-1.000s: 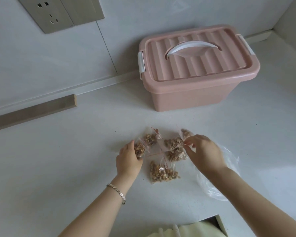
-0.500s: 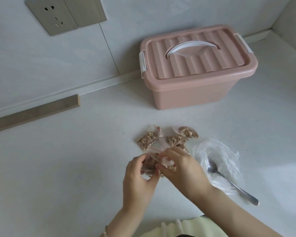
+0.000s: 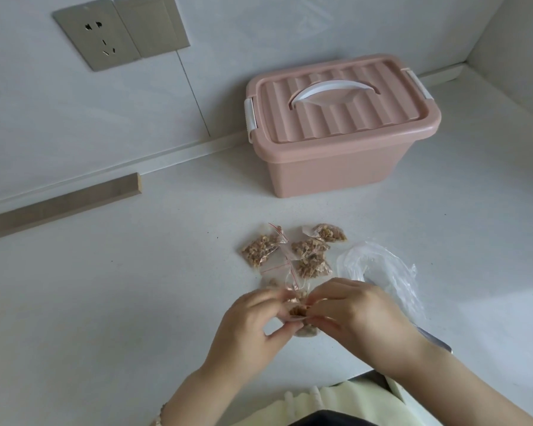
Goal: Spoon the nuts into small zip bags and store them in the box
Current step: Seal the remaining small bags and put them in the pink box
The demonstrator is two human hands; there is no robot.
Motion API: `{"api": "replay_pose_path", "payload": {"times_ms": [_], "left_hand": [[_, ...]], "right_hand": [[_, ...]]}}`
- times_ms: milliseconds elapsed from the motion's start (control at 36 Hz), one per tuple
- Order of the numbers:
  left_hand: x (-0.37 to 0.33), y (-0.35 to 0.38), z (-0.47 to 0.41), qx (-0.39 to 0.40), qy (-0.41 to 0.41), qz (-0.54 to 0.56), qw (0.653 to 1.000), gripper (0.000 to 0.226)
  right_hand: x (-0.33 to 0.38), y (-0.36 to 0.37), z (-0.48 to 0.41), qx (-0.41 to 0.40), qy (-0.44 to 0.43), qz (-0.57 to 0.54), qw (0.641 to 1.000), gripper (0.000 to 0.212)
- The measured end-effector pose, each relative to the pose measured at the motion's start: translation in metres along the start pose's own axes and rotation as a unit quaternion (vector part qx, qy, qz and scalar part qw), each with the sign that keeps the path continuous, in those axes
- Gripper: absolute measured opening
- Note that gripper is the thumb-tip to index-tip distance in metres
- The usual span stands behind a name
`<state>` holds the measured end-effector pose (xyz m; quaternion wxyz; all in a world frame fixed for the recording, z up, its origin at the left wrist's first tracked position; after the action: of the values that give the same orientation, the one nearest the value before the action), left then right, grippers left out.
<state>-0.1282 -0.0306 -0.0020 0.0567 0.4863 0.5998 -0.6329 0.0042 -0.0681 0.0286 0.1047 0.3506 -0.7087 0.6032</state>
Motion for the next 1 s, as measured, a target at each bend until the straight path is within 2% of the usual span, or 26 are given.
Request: {"api": "replay_pose_path", "payload": {"times_ms": [83, 167, 222, 278, 333, 361, 472, 556, 611, 861, 1000], "left_hand": [[-0.004, 0.000, 0.004, -0.009, -0.063, 0.116, 0.991, 0.015], [-0.011, 0.001, 0.008, -0.024, -0.129, 0.197, 0.972, 0.011], [-0.014, 0.002, 0.010, -0.033, -0.180, 0.264, 0.947, 0.014], [-0.017, 0.005, 0.010, -0.022, -0.221, 0.332, 0.917, 0.028], [-0.017, 0.010, 0.010, 0.003, -0.258, 0.387, 0.885, 0.044], [-0.017, 0.012, 0.010, 0.017, -0.274, 0.399, 0.875, 0.043], [-0.024, 0.014, 0.008, 0.050, -0.286, 0.406, 0.867, 0.011], [-0.022, 0.011, 0.010, 0.023, -0.311, 0.414, 0.855, 0.018], [-0.020, 0.010, 0.011, 0.004, -0.330, 0.409, 0.851, 0.023], [-0.023, 0.005, 0.013, -0.023, -0.336, 0.400, 0.852, 0.015], [-0.025, 0.003, 0.011, -0.030, -0.328, 0.403, 0.854, 0.015]], "right_hand": [[-0.007, -0.006, 0.008, -0.029, 0.084, -0.107, 0.990, 0.015], [-0.009, -0.010, 0.014, -0.048, 0.145, -0.197, 0.968, 0.004], [-0.010, -0.013, 0.018, -0.059, 0.183, -0.244, 0.950, 0.012], [-0.011, -0.014, 0.021, -0.067, 0.211, -0.285, 0.933, 0.022], [-0.012, -0.012, 0.025, -0.065, 0.241, -0.335, 0.909, 0.022], [-0.012, -0.011, 0.026, -0.067, 0.255, -0.363, 0.894, 0.018], [-0.012, -0.010, 0.028, -0.104, 0.294, -0.453, 0.835, 0.010], [-0.017, -0.005, 0.032, -0.145, 0.331, -0.523, 0.772, 0.020], [-0.018, -0.002, 0.033, -0.154, 0.346, -0.546, 0.747, 0.024], [-0.019, 0.002, 0.036, -0.172, 0.371, -0.571, 0.712, 0.036], [-0.019, -0.001, 0.034, -0.185, 0.374, -0.558, 0.717, 0.018]]}}
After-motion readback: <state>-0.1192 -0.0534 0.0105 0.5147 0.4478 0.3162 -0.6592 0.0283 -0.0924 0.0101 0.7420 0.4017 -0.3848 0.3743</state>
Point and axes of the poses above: each hand's wrist, its own z-axis away from the middle knuckle, its own y-axis out of the palm, x = y × z, the point moved 6 cm from there along -z, towards the middle knuckle, and after that the axes turned 5 degrees about -z, right-handed, at the moved point
